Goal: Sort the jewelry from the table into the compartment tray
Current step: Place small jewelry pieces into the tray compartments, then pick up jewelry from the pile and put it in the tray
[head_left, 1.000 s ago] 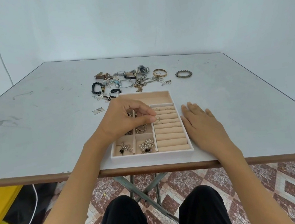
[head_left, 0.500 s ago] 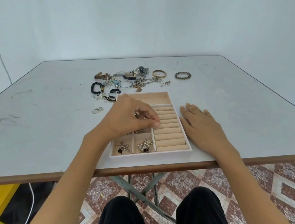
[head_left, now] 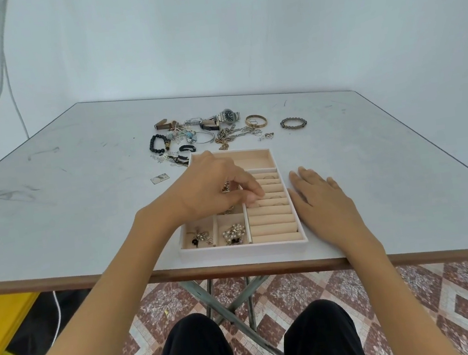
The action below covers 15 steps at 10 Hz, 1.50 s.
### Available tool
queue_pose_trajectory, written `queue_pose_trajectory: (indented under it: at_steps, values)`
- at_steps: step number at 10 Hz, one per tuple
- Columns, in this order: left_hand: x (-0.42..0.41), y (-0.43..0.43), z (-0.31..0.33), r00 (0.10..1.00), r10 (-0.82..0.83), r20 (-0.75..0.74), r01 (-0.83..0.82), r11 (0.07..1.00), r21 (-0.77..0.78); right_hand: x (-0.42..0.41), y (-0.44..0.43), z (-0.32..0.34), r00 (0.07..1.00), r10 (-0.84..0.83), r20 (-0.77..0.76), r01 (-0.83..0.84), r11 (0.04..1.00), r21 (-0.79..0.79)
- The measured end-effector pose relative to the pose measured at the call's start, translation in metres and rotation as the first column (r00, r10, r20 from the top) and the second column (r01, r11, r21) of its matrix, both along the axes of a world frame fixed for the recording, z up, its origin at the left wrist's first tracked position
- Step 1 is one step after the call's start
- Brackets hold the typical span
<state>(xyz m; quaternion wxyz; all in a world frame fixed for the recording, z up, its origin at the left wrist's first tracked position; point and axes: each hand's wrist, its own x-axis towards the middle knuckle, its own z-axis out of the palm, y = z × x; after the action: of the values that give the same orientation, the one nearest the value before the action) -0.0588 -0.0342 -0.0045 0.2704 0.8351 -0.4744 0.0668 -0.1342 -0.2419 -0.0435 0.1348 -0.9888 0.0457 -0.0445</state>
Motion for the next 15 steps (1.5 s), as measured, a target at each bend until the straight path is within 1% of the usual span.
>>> queue_pose_trajectory:
  at_steps: [1,2,4,6,8,9,10,11,12,13,14,15]
  values:
    - [0.001,-0.002,-0.001,0.995,0.054,-0.081,-0.058,0.997,-0.048,0.000,0.000,0.000,1.000,-0.001,0.005,0.000,1.000,0.008]
    - [0.000,-0.005,-0.002,0.989,0.085,-0.121,-0.091,0.995,-0.048,-0.001,0.000,0.001,1.000,-0.001,0.007,0.001,1.000,0.015]
    - [-0.005,-0.008,0.000,0.980,0.078,-0.182,-0.083,0.996,-0.022,-0.001,0.000,0.001,1.000,-0.003,0.015,0.003,1.000,0.027]
    - [-0.010,-0.012,0.003,0.983,0.111,-0.147,-0.112,0.994,0.004,-0.001,0.000,0.001,1.000,-0.002,0.010,0.002,1.000,0.024]
    - [-0.015,-0.015,0.004,0.990,0.097,-0.102,-0.097,0.995,-0.001,0.000,0.000,0.001,1.000,-0.002,0.009,0.002,1.000,0.012]
    - [-0.016,-0.015,0.004,0.990,0.098,-0.104,-0.099,0.995,-0.005,-0.001,0.000,0.001,1.000,0.004,0.009,-0.004,1.000,0.010]
    - [-0.017,-0.013,0.001,0.986,0.080,-0.147,-0.087,0.995,-0.047,-0.001,-0.001,0.001,1.000,0.002,0.008,-0.002,1.000,0.003]
    - [-0.013,-0.009,-0.005,0.978,0.045,-0.202,-0.078,0.985,-0.156,-0.001,0.001,0.002,1.000,0.004,0.007,-0.004,1.000,-0.029]
    - [-0.007,-0.002,-0.008,0.958,0.039,-0.283,-0.121,0.953,-0.279,-0.002,0.000,0.010,1.000,0.002,0.001,-0.002,0.999,-0.046]
    - [0.004,0.010,-0.007,0.931,0.082,-0.355,-0.216,0.909,-0.356,0.008,-0.012,0.029,0.999,0.014,-0.044,-0.015,1.000,-0.021]
    - [0.021,0.021,-0.003,0.913,0.156,-0.377,-0.321,0.846,-0.425,0.041,-0.032,0.052,0.996,0.034,-0.088,-0.015,0.978,0.210]
    - [0.043,0.025,0.002,0.889,0.208,-0.409,-0.405,0.775,-0.486,0.090,-0.046,0.065,0.989,0.037,-0.144,0.016,0.936,0.351]
